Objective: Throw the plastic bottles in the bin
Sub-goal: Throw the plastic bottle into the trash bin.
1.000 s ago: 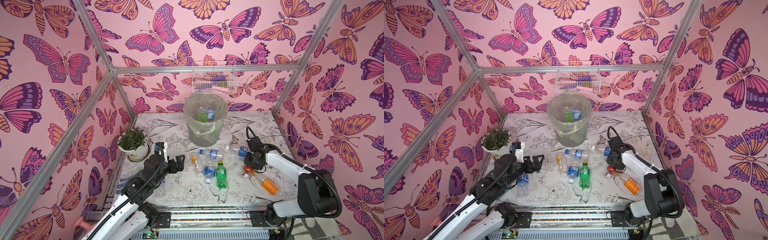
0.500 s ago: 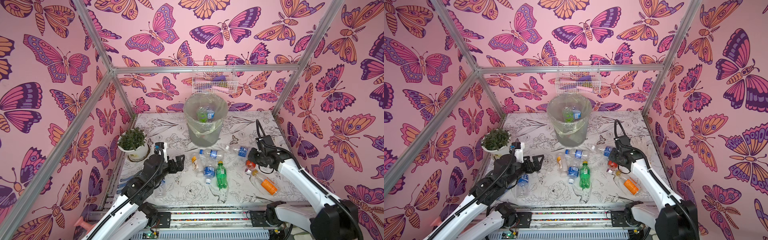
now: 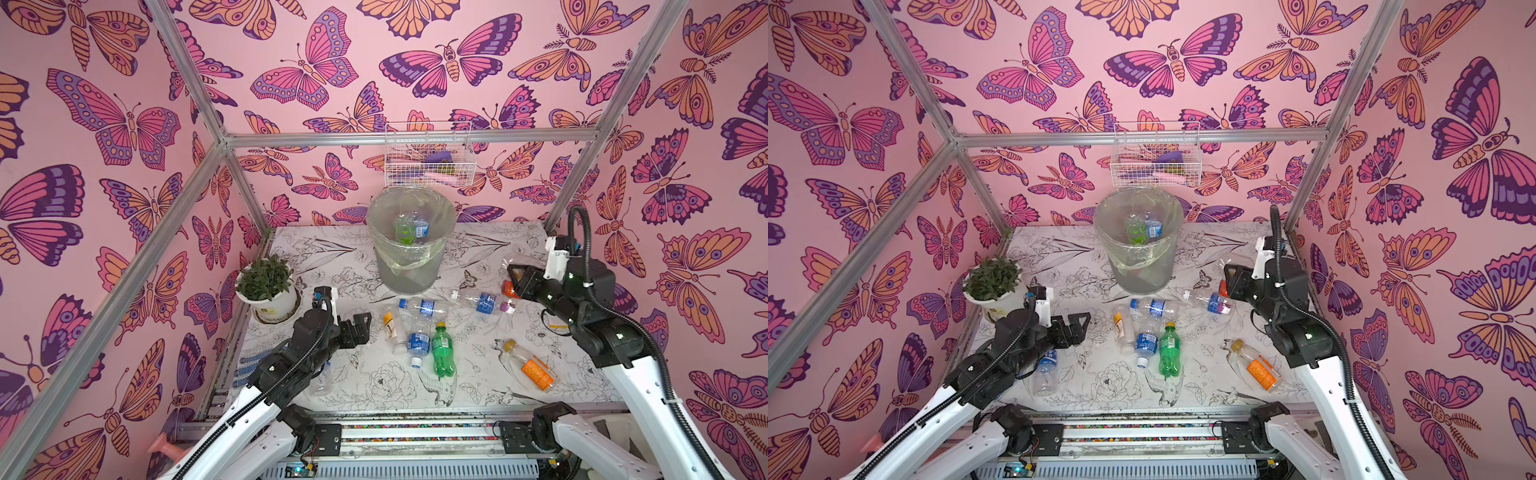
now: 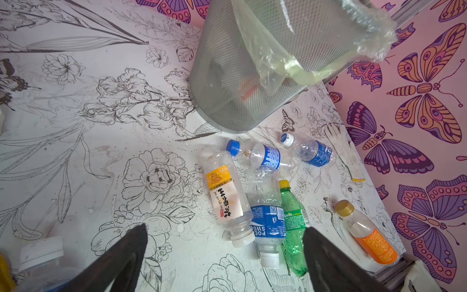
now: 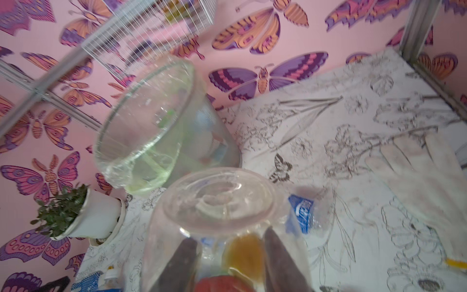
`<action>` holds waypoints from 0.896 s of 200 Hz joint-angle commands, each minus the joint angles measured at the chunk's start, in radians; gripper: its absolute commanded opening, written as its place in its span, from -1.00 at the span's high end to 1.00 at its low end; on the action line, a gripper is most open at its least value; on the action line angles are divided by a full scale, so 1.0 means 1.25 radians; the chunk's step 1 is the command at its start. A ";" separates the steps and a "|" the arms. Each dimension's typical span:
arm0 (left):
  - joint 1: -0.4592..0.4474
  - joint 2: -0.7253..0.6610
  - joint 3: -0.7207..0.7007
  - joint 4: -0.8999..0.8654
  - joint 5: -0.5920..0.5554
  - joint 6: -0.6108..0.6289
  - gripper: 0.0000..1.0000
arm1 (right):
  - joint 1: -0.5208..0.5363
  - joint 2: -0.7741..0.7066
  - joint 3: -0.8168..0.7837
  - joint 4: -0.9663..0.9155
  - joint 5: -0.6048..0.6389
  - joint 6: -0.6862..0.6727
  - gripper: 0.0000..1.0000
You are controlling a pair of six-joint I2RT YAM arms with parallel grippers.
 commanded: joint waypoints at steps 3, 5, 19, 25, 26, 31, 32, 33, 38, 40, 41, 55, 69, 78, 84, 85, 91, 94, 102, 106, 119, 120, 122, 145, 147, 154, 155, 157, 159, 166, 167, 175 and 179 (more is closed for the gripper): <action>-0.016 -0.002 -0.021 -0.009 -0.005 -0.022 -0.95 | 0.009 0.012 0.072 0.067 -0.020 -0.058 1.00; -0.016 -0.003 -0.022 -0.010 -0.005 -0.022 -0.95 | 0.009 0.014 0.079 0.069 -0.022 -0.059 1.00; -0.025 -0.002 -0.025 -0.010 -0.009 -0.027 -0.94 | 0.013 0.036 0.124 0.083 -0.031 -0.072 1.00; -0.028 -0.003 -0.026 -0.009 -0.011 -0.028 -0.95 | 0.013 0.047 0.143 0.087 -0.032 -0.075 1.00; -0.028 -0.003 -0.026 -0.010 -0.011 -0.029 -0.95 | 0.013 0.049 0.148 0.087 -0.033 -0.076 1.00; -0.032 -0.002 -0.026 -0.009 -0.012 -0.028 -0.95 | 0.013 0.059 0.167 0.088 -0.033 -0.079 1.00; -0.032 -0.003 -0.026 -0.010 -0.012 -0.029 -0.94 | 0.013 0.061 0.170 0.088 -0.033 -0.081 1.00; -0.032 -0.003 -0.027 -0.009 -0.013 -0.029 -0.94 | 0.014 0.063 0.174 0.088 -0.033 -0.081 1.00; -0.035 -0.003 -0.027 -0.011 -0.013 -0.030 -0.94 | 0.013 0.073 0.194 0.087 -0.034 -0.084 1.00; -0.035 -0.003 -0.027 -0.010 -0.014 -0.030 -0.94 | 0.014 0.077 0.202 0.086 -0.034 -0.086 1.00; -0.035 -0.002 -0.027 -0.010 -0.014 -0.030 -0.94 | 0.014 0.080 0.204 0.086 -0.034 -0.087 1.00; -0.041 -0.007 -0.029 -0.012 -0.016 -0.028 -0.94 | 0.015 0.105 0.258 0.083 -0.033 -0.100 1.00; -0.044 -0.014 -0.033 -0.012 -0.017 -0.029 -0.94 | 0.014 0.127 0.299 0.091 -0.037 -0.107 1.00; -0.044 -0.017 -0.036 -0.013 -0.017 -0.028 -0.94 | 0.014 0.142 0.325 0.095 -0.042 -0.109 1.00; -0.044 -0.019 -0.037 -0.013 -0.017 -0.030 -0.94 | 0.015 0.155 0.346 0.098 -0.045 -0.108 1.00; -0.044 -0.018 -0.038 -0.013 -0.017 -0.029 -0.94 | 0.015 0.157 0.347 0.098 -0.047 -0.108 1.00; -0.044 -0.020 -0.037 -0.014 -0.017 -0.029 -0.94 | 0.014 0.170 0.368 0.099 -0.050 -0.106 1.00; -0.044 -0.019 -0.038 -0.014 -0.017 -0.029 -0.94 | 0.015 0.176 0.376 0.099 -0.052 -0.105 1.00; -0.045 -0.021 -0.038 -0.014 -0.016 -0.031 -0.94 | 0.016 0.194 0.400 0.100 -0.060 -0.103 1.00; -0.046 -0.021 -0.037 -0.016 -0.016 -0.030 -0.94 | 0.017 0.204 0.411 0.100 -0.063 -0.101 1.00; -0.047 -0.021 -0.037 -0.016 -0.016 -0.032 -0.94 | 0.021 0.236 0.448 0.102 -0.073 -0.096 1.00; -0.048 -0.021 -0.037 -0.016 -0.016 -0.032 -0.94 | 0.021 0.240 0.451 0.102 -0.074 -0.095 1.00; -0.048 -0.021 -0.037 -0.017 -0.016 -0.032 -0.94 | 0.022 0.246 0.457 0.102 -0.075 -0.094 1.00; -0.052 -0.024 -0.036 -0.019 -0.014 -0.034 -0.93 | 0.029 0.319 0.536 0.085 -0.088 -0.081 1.00; -0.053 -0.024 -0.036 -0.019 -0.014 -0.034 -0.93 | 0.029 0.326 0.543 0.082 -0.089 -0.080 1.00; -0.052 -0.026 -0.035 -0.022 -0.014 -0.035 -0.94 | 0.033 0.350 0.569 0.075 -0.094 -0.078 1.00; -0.052 -0.026 -0.035 -0.022 -0.014 -0.035 -0.94 | 0.033 0.354 0.573 0.074 -0.094 -0.078 1.00; -0.053 -0.027 -0.035 -0.022 -0.013 -0.036 -0.94 | 0.035 0.361 0.582 0.071 -0.095 -0.078 1.00; -0.054 -0.028 -0.035 -0.022 -0.014 -0.036 -0.94 | 0.035 0.368 0.589 0.070 -0.096 -0.077 1.00; -0.055 -0.031 -0.035 -0.024 -0.014 -0.037 -0.93 | 0.039 0.392 0.616 0.059 -0.098 -0.076 1.00; -0.054 -0.032 -0.035 -0.025 -0.014 -0.037 -0.94 | 0.040 0.396 0.620 0.058 -0.098 -0.075 1.00; -0.056 -0.037 -0.035 -0.028 -0.017 -0.038 -0.94 | 0.046 0.422 0.651 0.050 -0.100 -0.075 1.00; -0.056 -0.040 -0.035 -0.030 -0.018 -0.038 -0.93 | 0.049 0.436 0.666 0.044 -0.101 -0.075 1.00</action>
